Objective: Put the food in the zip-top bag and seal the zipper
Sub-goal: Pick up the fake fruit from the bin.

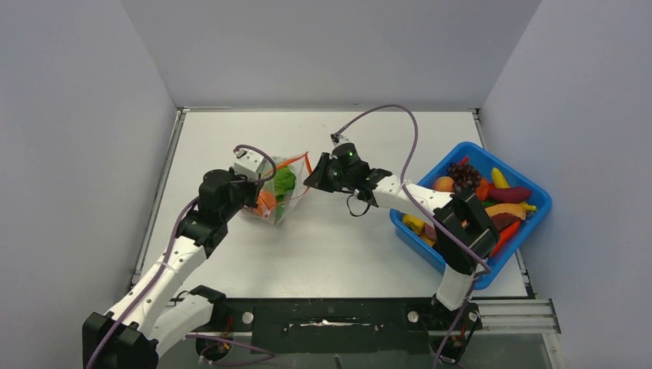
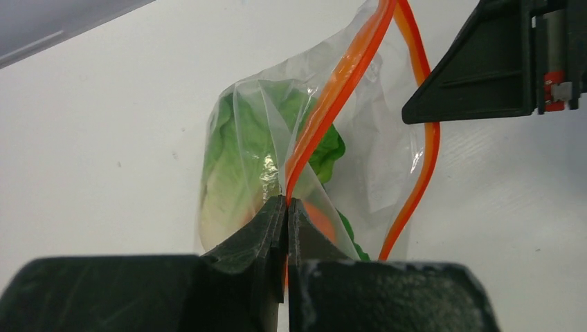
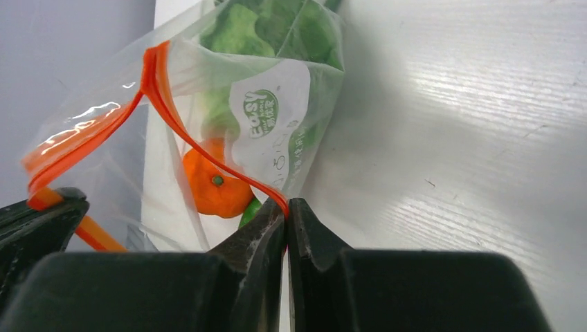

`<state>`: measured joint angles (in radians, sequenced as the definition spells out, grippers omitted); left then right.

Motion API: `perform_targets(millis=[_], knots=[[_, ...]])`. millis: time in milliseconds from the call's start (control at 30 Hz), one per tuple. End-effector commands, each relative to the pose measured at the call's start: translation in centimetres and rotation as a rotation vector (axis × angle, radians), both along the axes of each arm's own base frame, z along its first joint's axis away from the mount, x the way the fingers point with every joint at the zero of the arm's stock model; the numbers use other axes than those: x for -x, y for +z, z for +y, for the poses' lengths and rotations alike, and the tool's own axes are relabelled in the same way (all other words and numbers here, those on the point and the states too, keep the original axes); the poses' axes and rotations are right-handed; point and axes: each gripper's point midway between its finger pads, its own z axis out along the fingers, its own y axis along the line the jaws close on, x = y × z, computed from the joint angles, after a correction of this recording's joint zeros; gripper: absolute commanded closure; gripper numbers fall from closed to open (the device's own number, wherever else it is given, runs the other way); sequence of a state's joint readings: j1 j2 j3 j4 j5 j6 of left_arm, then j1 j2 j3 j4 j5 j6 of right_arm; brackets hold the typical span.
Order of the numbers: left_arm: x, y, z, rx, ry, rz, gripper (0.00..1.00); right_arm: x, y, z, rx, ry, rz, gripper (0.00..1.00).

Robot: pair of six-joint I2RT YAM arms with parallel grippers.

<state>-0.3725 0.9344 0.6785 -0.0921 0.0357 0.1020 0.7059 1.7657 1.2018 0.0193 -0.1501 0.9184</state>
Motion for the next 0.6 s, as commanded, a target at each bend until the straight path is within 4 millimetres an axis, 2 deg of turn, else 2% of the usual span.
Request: perform_targets(millis=[0,133,233,300,467,567], knots=[[0.2,2.4,-2.2,0.1,-0.086,-0.052,1.0,0.1,0.6,-0.6,-0.009,-0.03,0.017,0.92],[0.8,3.1,-3.3,0.152,-0.142,-0.054,1.0,0.6,0.6,-1.4,0.016,-0.038,0.013,0.9],[1.6,3.8,-4.6,0.208,-0.214,-0.062,1.0,1.1,1.5,-2.2,0.03,-0.041,-0.005,0.84],[2.1,3.9,-5.2,0.231,-0.249,-0.059,1.0,1.5,2.0,-2.9,0.047,-0.041,-0.019,0.78],[2.5,3.8,-5.3,0.238,-0.259,-0.047,1.0,2.4,3.7,-5.3,0.127,-0.05,-0.078,0.52],[2.8,3.8,-5.3,0.239,-0.267,-0.042,1.0,2.8,4.7,-7.6,0.197,-0.088,-0.109,0.44]])
